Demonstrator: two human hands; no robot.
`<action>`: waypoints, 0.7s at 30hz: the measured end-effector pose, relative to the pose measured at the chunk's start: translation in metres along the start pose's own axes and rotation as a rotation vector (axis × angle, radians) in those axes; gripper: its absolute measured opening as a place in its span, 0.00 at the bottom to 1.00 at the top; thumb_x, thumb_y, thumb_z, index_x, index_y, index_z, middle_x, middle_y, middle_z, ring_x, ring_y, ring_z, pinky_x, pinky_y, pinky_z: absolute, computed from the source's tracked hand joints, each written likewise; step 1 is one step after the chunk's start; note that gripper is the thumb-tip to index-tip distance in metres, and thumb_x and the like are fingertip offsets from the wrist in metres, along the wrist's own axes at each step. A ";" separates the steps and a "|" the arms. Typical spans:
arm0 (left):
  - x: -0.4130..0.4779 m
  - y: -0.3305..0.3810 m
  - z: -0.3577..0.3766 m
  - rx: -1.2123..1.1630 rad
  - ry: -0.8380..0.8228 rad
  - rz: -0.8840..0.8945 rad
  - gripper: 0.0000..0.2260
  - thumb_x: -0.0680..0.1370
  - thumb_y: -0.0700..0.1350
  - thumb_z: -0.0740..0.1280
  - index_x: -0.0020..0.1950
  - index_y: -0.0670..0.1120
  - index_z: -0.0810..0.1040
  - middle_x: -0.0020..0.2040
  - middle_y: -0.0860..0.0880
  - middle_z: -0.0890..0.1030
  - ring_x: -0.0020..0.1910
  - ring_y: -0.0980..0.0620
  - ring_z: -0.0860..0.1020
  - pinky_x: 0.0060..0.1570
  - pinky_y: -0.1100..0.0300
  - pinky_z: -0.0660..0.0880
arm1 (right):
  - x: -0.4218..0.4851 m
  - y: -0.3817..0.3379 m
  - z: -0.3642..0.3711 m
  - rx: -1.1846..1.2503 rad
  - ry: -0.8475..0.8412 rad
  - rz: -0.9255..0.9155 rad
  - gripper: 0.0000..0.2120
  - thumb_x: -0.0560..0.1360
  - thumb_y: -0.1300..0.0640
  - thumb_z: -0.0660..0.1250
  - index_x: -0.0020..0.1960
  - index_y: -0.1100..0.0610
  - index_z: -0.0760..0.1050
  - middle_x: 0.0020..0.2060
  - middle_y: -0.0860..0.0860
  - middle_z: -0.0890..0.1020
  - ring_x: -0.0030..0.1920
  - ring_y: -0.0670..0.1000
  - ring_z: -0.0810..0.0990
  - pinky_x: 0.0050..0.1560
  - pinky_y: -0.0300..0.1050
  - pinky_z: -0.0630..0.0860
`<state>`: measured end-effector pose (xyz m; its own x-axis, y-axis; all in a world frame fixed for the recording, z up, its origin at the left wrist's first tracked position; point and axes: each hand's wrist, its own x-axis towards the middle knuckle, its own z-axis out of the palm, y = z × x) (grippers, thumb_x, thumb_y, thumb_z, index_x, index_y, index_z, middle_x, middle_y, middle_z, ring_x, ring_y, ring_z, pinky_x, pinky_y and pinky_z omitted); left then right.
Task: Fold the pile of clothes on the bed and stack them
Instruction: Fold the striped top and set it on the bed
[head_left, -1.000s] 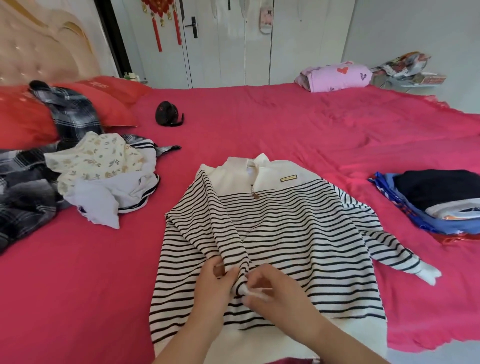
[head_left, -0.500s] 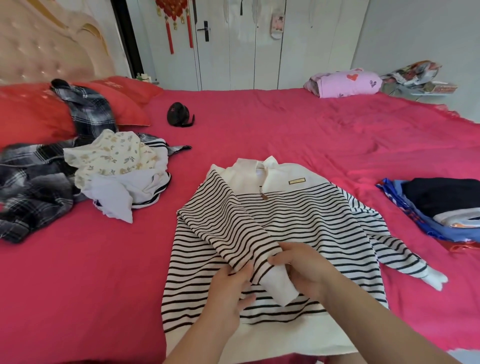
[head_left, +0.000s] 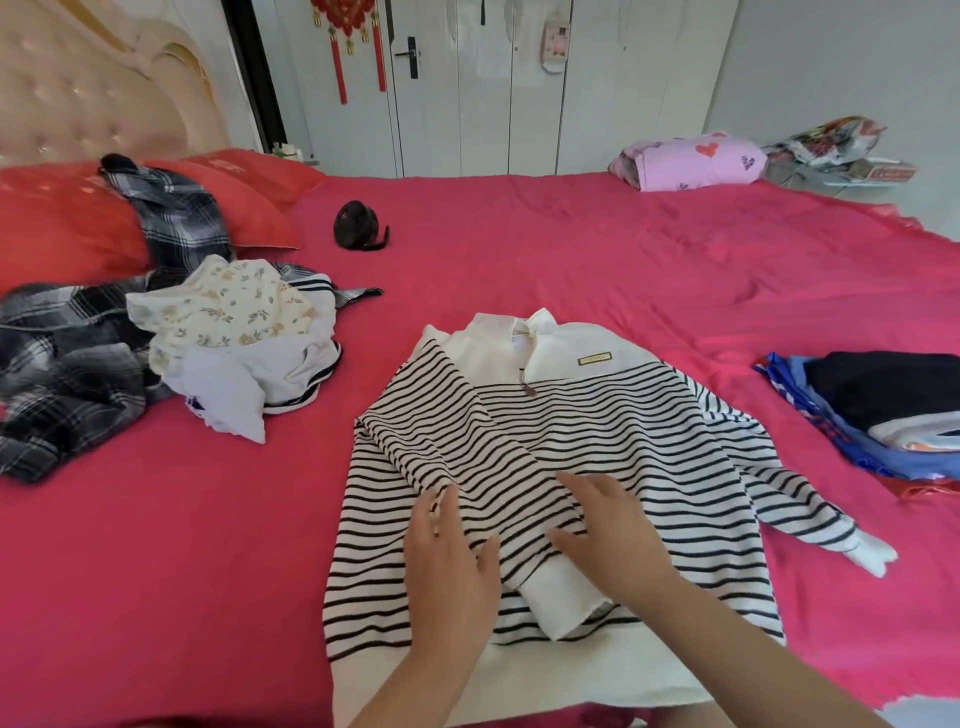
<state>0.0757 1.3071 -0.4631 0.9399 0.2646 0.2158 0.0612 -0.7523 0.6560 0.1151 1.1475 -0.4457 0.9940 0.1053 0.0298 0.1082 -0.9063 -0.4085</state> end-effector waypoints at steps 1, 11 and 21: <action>0.001 -0.001 0.002 0.099 -0.023 0.118 0.27 0.78 0.50 0.63 0.75 0.49 0.58 0.75 0.47 0.55 0.73 0.50 0.56 0.70 0.59 0.56 | -0.002 0.002 0.005 -0.041 0.024 -0.081 0.28 0.76 0.43 0.61 0.73 0.45 0.58 0.71 0.49 0.65 0.70 0.51 0.62 0.70 0.44 0.61; 0.019 0.000 0.026 0.615 -0.435 0.281 0.27 0.80 0.59 0.50 0.76 0.55 0.47 0.78 0.51 0.45 0.76 0.49 0.44 0.70 0.42 0.36 | 0.002 0.038 -0.007 -0.167 -0.064 -0.268 0.21 0.79 0.48 0.56 0.72 0.46 0.63 0.71 0.47 0.66 0.71 0.48 0.61 0.72 0.43 0.57; 0.023 0.029 0.070 0.592 -0.758 0.300 0.29 0.80 0.61 0.47 0.76 0.55 0.37 0.76 0.49 0.36 0.75 0.44 0.36 0.72 0.44 0.39 | -0.005 0.180 -0.099 -0.232 -0.059 0.524 0.24 0.72 0.45 0.65 0.62 0.56 0.66 0.58 0.56 0.74 0.59 0.57 0.73 0.56 0.50 0.72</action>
<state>0.1229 1.2497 -0.4895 0.8970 -0.2837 -0.3391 -0.2496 -0.9580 0.1412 0.1309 0.9427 -0.4288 0.9141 -0.3650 -0.1764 -0.3908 -0.9091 -0.1439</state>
